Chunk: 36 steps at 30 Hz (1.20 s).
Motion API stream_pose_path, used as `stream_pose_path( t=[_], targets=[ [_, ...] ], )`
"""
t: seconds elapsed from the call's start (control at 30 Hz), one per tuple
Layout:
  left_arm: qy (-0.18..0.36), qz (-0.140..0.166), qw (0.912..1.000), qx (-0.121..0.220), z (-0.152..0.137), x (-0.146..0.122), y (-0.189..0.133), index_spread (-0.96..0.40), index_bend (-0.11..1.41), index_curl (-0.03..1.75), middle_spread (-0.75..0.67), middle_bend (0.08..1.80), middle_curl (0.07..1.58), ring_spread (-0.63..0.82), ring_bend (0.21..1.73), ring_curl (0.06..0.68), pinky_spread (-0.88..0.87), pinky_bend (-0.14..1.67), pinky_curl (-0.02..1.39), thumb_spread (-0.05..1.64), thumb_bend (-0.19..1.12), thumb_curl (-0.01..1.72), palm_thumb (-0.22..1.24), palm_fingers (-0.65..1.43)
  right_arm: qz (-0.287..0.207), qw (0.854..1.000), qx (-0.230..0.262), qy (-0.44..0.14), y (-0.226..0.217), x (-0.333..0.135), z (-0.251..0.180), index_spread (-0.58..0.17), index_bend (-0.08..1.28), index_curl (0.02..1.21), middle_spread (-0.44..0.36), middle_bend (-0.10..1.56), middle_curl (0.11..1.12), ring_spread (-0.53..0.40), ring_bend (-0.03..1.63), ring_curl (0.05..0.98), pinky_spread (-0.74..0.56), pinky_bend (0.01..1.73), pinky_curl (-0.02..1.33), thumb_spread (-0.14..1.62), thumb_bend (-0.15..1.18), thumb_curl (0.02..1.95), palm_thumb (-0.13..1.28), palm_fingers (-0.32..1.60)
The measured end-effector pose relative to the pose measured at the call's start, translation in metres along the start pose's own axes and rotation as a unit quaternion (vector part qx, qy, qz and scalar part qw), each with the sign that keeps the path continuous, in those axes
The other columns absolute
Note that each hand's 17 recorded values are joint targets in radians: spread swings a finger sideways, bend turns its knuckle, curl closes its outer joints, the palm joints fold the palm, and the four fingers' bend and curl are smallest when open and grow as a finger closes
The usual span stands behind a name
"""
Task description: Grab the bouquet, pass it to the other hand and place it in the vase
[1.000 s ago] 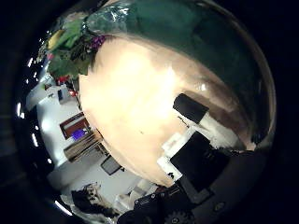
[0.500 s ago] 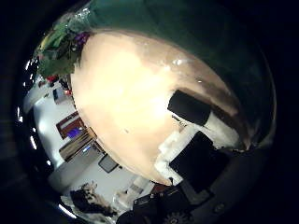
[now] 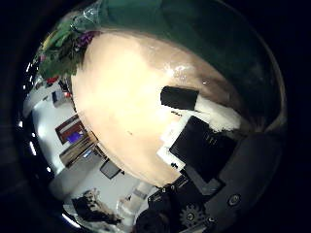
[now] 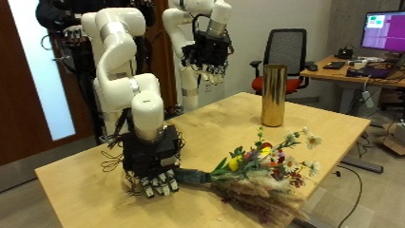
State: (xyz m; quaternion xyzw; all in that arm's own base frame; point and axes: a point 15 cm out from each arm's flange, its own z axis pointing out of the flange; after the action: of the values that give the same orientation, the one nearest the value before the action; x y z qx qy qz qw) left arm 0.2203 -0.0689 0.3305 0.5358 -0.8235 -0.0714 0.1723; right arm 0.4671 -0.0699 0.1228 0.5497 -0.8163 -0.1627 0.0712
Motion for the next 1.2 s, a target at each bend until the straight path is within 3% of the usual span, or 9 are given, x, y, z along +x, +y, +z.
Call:
stream_pose_path(
  t=[0.13,0.3,0.4,0.57,0.83,1.2],
  targets=[
    [0.000,-0.002,1.0000,-0.001,0.001,-0.001,0.001,0.20,0.17,0.32,0.37,0.20,0.34,0.51,0.48,0.193,0.50,0.20,0.31,0.96,-0.03,0.31,0.43,0.17,0.004,1.000,0.014,-0.010,0.000,0.002,-0.014,-0.433,0.75,0.76,-0.260,1.07,0.71,-0.263,1.30,0.471,-0.39,1.23,0.50,0.87,-0.01,0.51,0.96,1.25],
    [0.000,-0.002,1.0000,-0.003,0.002,-0.001,0.002,0.20,0.17,0.32,0.36,0.20,0.34,0.50,0.48,0.193,0.49,0.20,0.31,0.96,-0.03,0.31,0.43,0.18,0.021,0.998,0.044,-0.030,0.000,0.021,-0.047,-0.415,0.87,0.87,-0.237,1.19,0.78,-0.239,1.38,0.528,-0.31,1.35,0.57,0.86,0.00,0.55,1.07,1.18],
    [0.001,-0.003,1.0000,-0.004,0.003,-0.002,0.002,0.20,0.17,0.32,0.36,0.20,0.34,0.49,0.47,0.192,0.50,0.20,0.30,0.96,-0.03,0.31,0.43,0.18,0.013,0.997,0.059,-0.050,0.004,0.023,-0.066,-0.392,0.95,0.96,-0.203,1.26,0.82,-0.218,1.42,0.571,-0.26,1.40,0.63,0.94,0.00,0.57,1.11,1.12],
    [-0.001,-0.005,1.0000,0.002,0.000,-0.003,0.000,0.20,0.17,0.32,0.36,0.20,0.34,0.49,0.47,0.191,0.49,0.20,0.30,0.96,-0.03,0.31,0.43,0.18,-0.016,0.994,0.051,-0.097,0.025,0.008,-0.088,-0.364,0.97,1.02,-0.175,1.30,0.83,-0.202,1.45,0.602,-0.21,1.41,0.68,0.97,0.03,0.61,1.24,1.10],
    [0.002,-0.017,0.9998,0.010,-0.003,-0.010,-0.002,0.19,0.17,0.32,0.36,0.20,0.34,0.49,0.47,0.190,0.49,0.20,0.30,0.97,-0.03,0.31,0.43,0.19,-0.062,0.978,0.049,-0.194,0.071,0.001,-0.139,-0.339,0.95,1.09,-0.153,1.32,0.83,-0.193,1.46,0.623,-0.19,1.38,0.73,0.93,0.05,0.70,1.24,1.10],
    [0.048,-0.066,0.9939,0.074,-0.029,-0.033,-0.015,0.16,0.17,0.34,0.32,0.22,0.34,0.46,0.46,0.187,0.45,0.20,0.30,0.98,-0.03,0.30,0.39,0.26,-0.138,0.934,0.089,-0.316,0.133,-0.013,-0.216,-0.330,0.93,1.14,-0.139,1.34,0.82,-0.194,1.46,0.635,-0.19,1.33,0.79,0.84,0.02,0.81,1.23,1.10]
  ],
)
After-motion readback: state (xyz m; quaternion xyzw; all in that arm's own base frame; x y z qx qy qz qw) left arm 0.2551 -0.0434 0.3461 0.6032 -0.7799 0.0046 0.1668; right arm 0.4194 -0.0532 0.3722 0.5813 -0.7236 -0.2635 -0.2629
